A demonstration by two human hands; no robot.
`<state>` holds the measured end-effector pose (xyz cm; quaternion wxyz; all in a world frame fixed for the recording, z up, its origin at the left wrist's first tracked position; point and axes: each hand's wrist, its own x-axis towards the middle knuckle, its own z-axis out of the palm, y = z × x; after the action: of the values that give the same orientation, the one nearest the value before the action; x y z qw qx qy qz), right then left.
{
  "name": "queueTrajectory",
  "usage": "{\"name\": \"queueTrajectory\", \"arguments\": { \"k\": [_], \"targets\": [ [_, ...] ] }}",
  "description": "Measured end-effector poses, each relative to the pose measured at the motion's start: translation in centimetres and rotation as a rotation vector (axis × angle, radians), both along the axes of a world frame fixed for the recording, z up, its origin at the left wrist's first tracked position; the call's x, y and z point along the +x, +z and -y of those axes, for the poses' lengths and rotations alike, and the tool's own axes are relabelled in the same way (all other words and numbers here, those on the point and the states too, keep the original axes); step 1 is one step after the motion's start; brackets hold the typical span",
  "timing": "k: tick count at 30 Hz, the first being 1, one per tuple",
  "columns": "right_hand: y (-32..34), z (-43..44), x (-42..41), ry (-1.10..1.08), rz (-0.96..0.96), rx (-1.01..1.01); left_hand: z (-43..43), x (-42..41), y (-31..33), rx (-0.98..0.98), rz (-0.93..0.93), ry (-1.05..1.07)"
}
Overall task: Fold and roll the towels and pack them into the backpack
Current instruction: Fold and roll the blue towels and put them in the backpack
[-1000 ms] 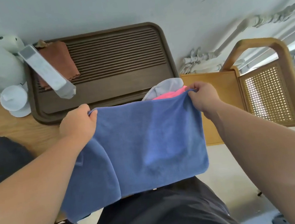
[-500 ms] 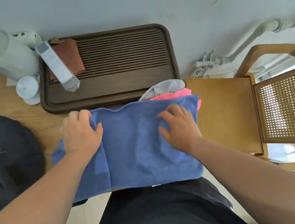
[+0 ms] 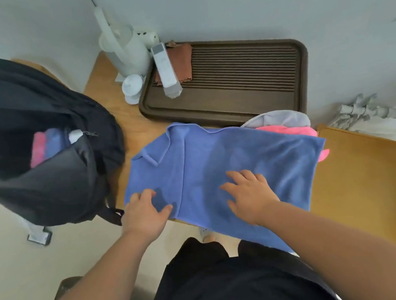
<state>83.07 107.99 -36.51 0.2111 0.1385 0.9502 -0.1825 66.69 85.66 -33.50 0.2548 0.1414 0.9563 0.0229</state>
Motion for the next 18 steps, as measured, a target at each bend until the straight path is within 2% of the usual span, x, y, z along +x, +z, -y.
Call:
{"name": "queueTrajectory", "arguments": {
  "k": [4, 11, 18],
  "targets": [
    [-0.3, -0.4, -0.1, 0.158, 0.118, 0.095, 1.3, -1.1, 0.1, 0.002, 0.016, 0.027],
    [0.4, 1.1, -3.1, 0.045, 0.137, 0.185, 2.0, -4.6, -2.8, -0.063, -0.028, 0.007],
    [2.5, 5.4, -12.0, -0.021, 0.056, 0.014, 2.4, -7.4, -5.4, -0.036, 0.009, 0.134]
  ]
}}
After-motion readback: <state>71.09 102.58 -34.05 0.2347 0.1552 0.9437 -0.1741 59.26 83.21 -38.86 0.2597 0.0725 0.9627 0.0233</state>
